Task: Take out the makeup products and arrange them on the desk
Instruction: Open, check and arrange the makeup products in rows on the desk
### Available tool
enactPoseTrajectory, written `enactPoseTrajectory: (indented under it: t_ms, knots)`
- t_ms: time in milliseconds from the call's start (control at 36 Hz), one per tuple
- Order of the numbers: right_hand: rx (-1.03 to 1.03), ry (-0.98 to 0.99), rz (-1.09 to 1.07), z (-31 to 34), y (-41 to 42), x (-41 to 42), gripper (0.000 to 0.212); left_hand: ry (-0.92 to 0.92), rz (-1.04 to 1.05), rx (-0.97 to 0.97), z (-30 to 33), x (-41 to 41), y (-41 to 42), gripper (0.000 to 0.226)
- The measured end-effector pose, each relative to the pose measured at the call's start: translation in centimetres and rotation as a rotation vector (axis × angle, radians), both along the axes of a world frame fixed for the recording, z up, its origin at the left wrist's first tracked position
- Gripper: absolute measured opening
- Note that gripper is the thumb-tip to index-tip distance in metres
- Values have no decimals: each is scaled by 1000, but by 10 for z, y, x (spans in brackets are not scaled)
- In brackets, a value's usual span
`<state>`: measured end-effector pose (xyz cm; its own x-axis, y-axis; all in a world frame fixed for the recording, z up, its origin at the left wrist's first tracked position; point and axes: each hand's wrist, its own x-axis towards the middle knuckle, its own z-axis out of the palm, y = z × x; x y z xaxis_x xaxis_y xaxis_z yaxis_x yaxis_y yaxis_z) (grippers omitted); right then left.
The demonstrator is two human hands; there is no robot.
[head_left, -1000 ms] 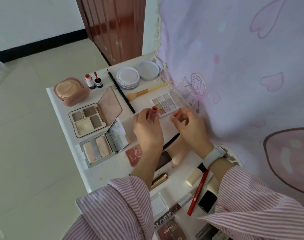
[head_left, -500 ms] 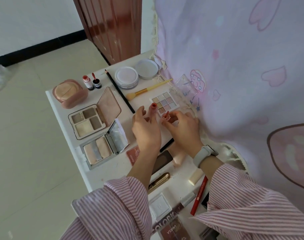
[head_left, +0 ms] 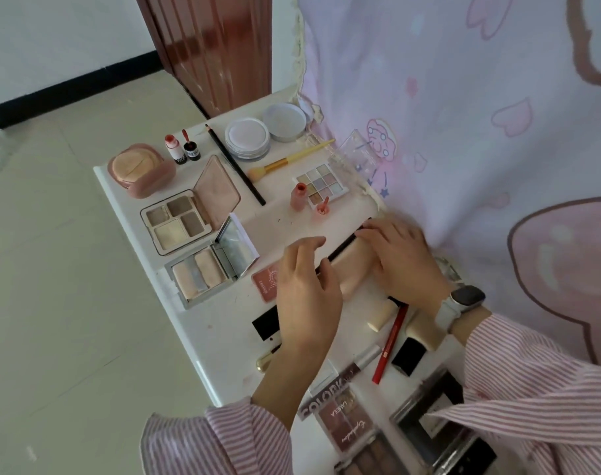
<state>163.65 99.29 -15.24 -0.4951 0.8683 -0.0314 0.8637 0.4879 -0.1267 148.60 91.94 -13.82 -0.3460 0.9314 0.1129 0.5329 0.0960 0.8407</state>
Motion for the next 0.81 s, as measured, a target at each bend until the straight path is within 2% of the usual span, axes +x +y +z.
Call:
enactPoseTrajectory:
  t_ms: [139, 250, 389, 500, 556, 667, 806]
  knots:
    - [-22, -206, 67, 4, -1, 4, 55, -28, -31, 11, 2, -3, -14, 26]
    - [66, -286, 113, 7, 0, 4, 42, -12, -55, 39, 3, -5, -22, 25]
    - [36, -345, 117, 7, -3, 13, 27, -53, -129, 33, 2, -4, -30, 25]
    - [55, -231, 89, 18, -12, 22, 33, -92, -203, 40, 2, -5, -31, 26]
    - [6, -108, 48, 26, -20, 26, 30, -105, -238, 22, 2, -7, -31, 32]
    - [-325, 249, -176, 51, -35, 26, 20, -97, -342, -2, 6, -10, -30, 53]
    - [-552, 504, -267, 75, -55, 12, 23, -284, -403, -95, 18, -20, -37, 46]
